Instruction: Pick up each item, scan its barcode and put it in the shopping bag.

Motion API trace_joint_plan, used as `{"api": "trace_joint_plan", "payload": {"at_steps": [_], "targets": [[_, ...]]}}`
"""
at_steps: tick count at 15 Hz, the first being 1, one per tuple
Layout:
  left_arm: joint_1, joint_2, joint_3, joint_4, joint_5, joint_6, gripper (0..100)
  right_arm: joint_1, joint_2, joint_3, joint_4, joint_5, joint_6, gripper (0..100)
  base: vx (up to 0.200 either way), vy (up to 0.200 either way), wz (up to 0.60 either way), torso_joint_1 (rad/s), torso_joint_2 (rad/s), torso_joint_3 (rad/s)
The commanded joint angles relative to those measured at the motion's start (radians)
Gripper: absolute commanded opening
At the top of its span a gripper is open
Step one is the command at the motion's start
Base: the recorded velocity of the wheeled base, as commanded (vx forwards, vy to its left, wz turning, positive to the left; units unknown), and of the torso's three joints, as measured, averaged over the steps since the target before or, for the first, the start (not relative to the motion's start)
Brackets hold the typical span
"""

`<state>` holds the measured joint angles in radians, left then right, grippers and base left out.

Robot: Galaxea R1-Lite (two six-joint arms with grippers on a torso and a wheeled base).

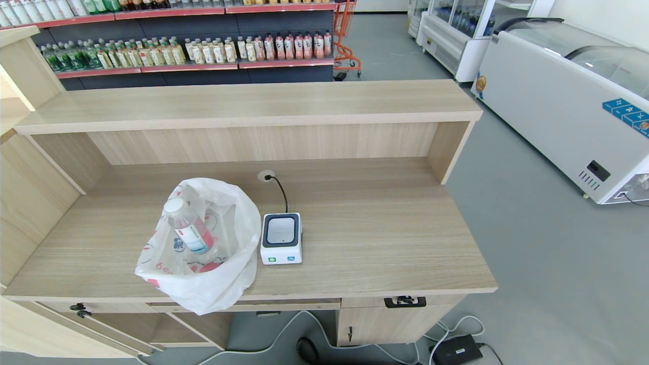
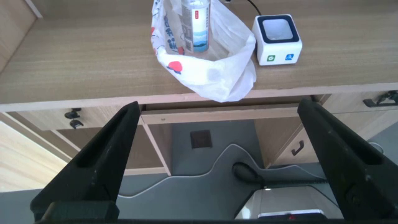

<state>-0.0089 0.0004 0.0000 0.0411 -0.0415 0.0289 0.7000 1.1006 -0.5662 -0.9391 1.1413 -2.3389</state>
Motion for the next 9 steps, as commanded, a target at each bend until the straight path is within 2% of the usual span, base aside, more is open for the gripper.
{"api": "trace_joint_plan", "payload": {"at_steps": [1, 9], "targets": [[0.000, 0.000, 0.000, 0.000, 0.000, 0.000, 100, 0.001, -0.004, 0.000, 0.002, 0.003, 0.000, 0, 0.000, 0.000, 0.00, 0.000, 0.00, 0.000], [0.000, 0.000, 0.000, 0.000, 0.000, 0.000, 100, -0.010, -0.012, -0.014, 0.034, 0.011, 0.032, 0, 0.000, 0.000, 0.00, 0.000, 0.00, 0.000]]}}
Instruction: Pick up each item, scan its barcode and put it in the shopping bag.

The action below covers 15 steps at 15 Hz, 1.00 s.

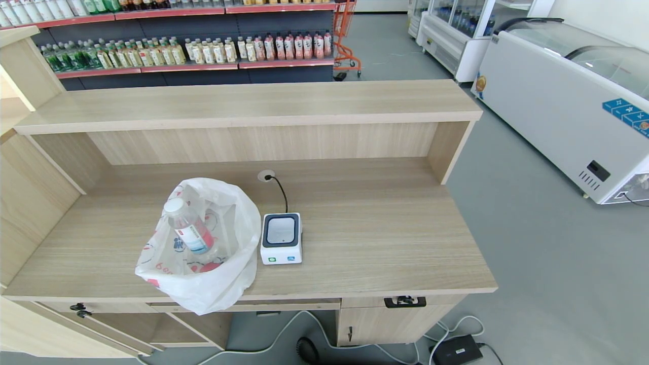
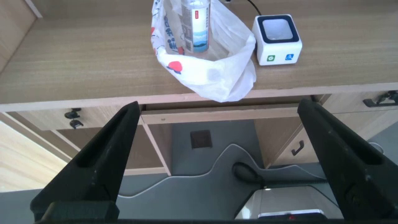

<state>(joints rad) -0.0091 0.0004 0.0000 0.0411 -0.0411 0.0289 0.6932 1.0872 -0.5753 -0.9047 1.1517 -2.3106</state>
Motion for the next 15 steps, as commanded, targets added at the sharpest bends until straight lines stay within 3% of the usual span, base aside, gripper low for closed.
{"api": "trace_joint_plan", "payload": {"at_steps": [1, 2, 4, 5, 6, 8, 9, 11, 13, 15], "targets": [[0.000, 0.000, 0.000, 0.000, 0.000, 0.000, 100, -0.047, -0.004, -0.038, -0.005, -0.004, 0.088, 0, 0.000, 0.000, 0.00, 0.000, 0.00, 0.000], [0.000, 0.000, 0.000, 0.000, 0.000, 0.000, 100, -0.130, -0.001, -0.100, -0.005, -0.043, 0.237, 0, 0.000, 0.000, 0.00, 0.000, 0.00, 0.000], [0.000, 0.000, 0.000, 0.000, 0.000, 0.000, 100, -0.317, 0.006, -0.133, 0.000, -0.257, 0.590, 0, 0.000, 0.000, 0.00, 0.000, 0.00, 0.000], [0.000, 0.001, 0.000, 0.000, 0.000, 0.000, 100, -0.486, 0.011, -0.041, 0.000, -0.392, 0.965, 0, 0.000, 0.000, 0.00, 0.000, 0.00, 0.000], [0.000, 0.000, 0.000, 0.000, 0.000, 0.000, 100, -0.557, 0.006, 0.014, 0.007, -0.403, 1.137, 0, 0.000, 0.000, 0.00, 0.000, 0.00, 0.000], [0.000, 0.000, 0.000, 0.000, 0.000, 0.000, 100, -0.638, 0.010, 0.026, 0.135, -0.395, 1.218, 0, 0.000, 0.000, 0.00, 0.000, 0.00, 0.000], [0.000, 0.000, 0.000, 0.000, 0.000, 0.000, 100, -0.650, 0.016, 0.012, 0.207, -0.397, 1.277, 0, 0.000, 0.000, 0.00, 0.000, 0.00, 0.000], [0.000, 0.000, 0.000, 0.000, 0.000, 0.000, 100, -0.649, 0.033, -0.026, 0.296, -0.406, 1.571, 0, 0.000, 0.000, 0.00, 0.000, 0.00, 0.000], [0.000, 0.001, 0.000, 0.000, 0.000, 0.000, 100, -0.603, 0.082, -0.080, 0.415, -0.584, 2.071, 0, 0.000, 0.000, 0.00, 0.000, 0.00, 0.000], [0.000, 0.000, 0.000, 0.000, 0.000, 0.000, 100, -0.554, 0.134, -0.110, 0.417, -0.593, 2.513, 0, 0.000, 0.000, 0.00, 0.000, 0.00, 0.000]]}}
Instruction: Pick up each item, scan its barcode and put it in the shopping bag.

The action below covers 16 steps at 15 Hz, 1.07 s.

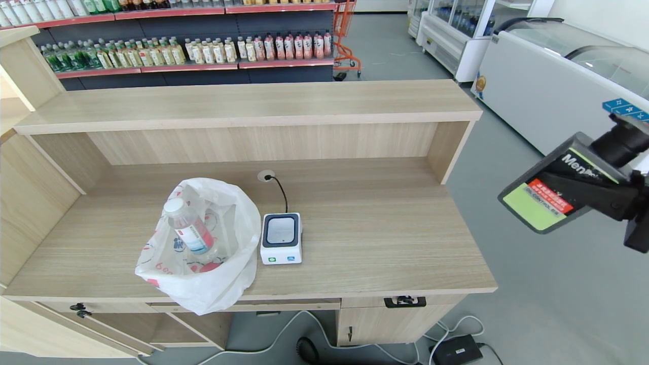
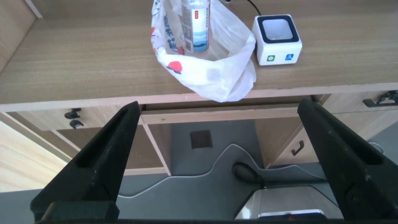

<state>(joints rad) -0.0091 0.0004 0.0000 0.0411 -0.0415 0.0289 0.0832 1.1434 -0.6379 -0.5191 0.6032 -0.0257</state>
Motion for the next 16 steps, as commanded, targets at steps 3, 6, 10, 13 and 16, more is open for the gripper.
{"api": "trace_joint_plan", "payload": {"at_steps": [3, 6, 10, 13, 16], "targets": [[0.000, 0.001, 0.000, 0.000, 0.000, 0.000, 100, 0.078, 0.183, -0.039, -0.088, -0.046, 0.402, 0, 0.000, 0.000, 0.00, 0.000, 0.00, 0.000], [0.000, 0.000, 0.000, 0.000, 0.000, 0.000, 100, 0.089, 0.268, -0.045, -0.186, -0.043, 0.477, 0, 0.000, 0.000, 0.00, 0.000, 0.00, 0.000], [0.000, 0.000, 0.000, 0.000, 0.000, 0.000, 100, 0.079, 0.358, -0.049, -0.225, -0.042, 0.478, 0, 0.000, 0.000, 0.00, 0.000, 0.00, 0.000], [0.000, 0.000, 0.000, 0.000, 0.000, 0.002, 100, 0.086, 0.403, -0.051, -0.269, -0.046, 0.477, 0, 0.000, 0.000, 0.00, 0.000, 0.00, 0.000], [0.000, 0.000, 0.000, 0.000, 0.000, 0.000, 100, 0.095, 0.414, -0.057, -0.274, -0.039, 0.480, 0, 0.000, 0.067, 0.00, 0.001, 0.00, 0.001]]}}
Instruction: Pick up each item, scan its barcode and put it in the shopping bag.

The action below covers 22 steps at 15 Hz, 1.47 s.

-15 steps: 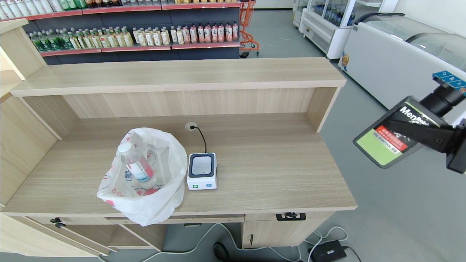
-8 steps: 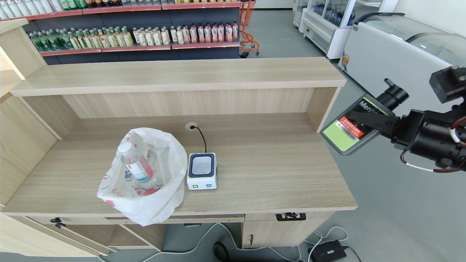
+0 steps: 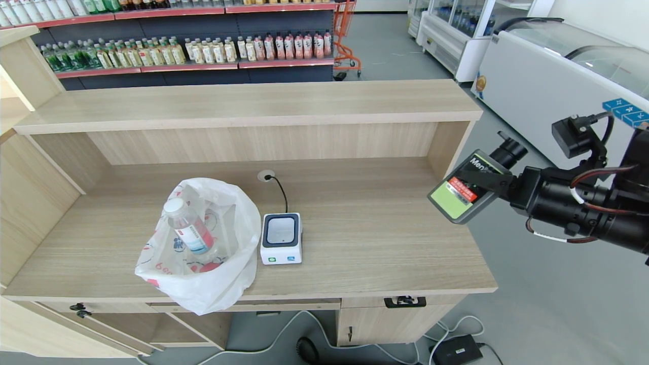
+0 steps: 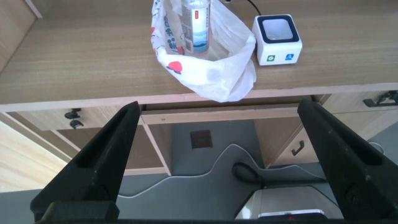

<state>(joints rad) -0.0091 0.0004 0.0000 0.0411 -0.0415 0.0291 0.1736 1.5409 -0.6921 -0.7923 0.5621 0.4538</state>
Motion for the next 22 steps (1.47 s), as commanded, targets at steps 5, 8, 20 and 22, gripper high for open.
{"api": "trace_joint_plan", "payload": {"at_steps": [5, 8, 20, 22], "targets": [[0.000, 0.000, 0.000, 0.000, 0.000, 0.002, 100, 0.090, 0.041, -0.044, -0.001, 0.002, 0.034, 0, 0.000, 0.200, 0.00, 0.007, 0.00, 0.000], [0.000, 0.000, 0.000, 0.000, 0.000, 0.002, 100, 0.124, 0.105, -0.089, -0.001, -0.007, 0.029, 0, 0.000, 0.200, 0.00, -0.006, 0.00, 0.001], [0.000, 0.000, 0.000, 0.000, 0.000, 0.000, 100, 0.211, 0.447, -0.296, 0.007, -0.165, -0.040, 0, 0.000, 0.083, 0.00, 0.000, 0.00, 0.000], [0.000, 0.000, 0.000, 0.000, 0.000, 0.000, 100, 0.231, 0.484, -0.328, 0.008, -0.225, -0.055, 0, 0.000, 0.000, 0.00, 0.000, 0.00, 0.000]]}}
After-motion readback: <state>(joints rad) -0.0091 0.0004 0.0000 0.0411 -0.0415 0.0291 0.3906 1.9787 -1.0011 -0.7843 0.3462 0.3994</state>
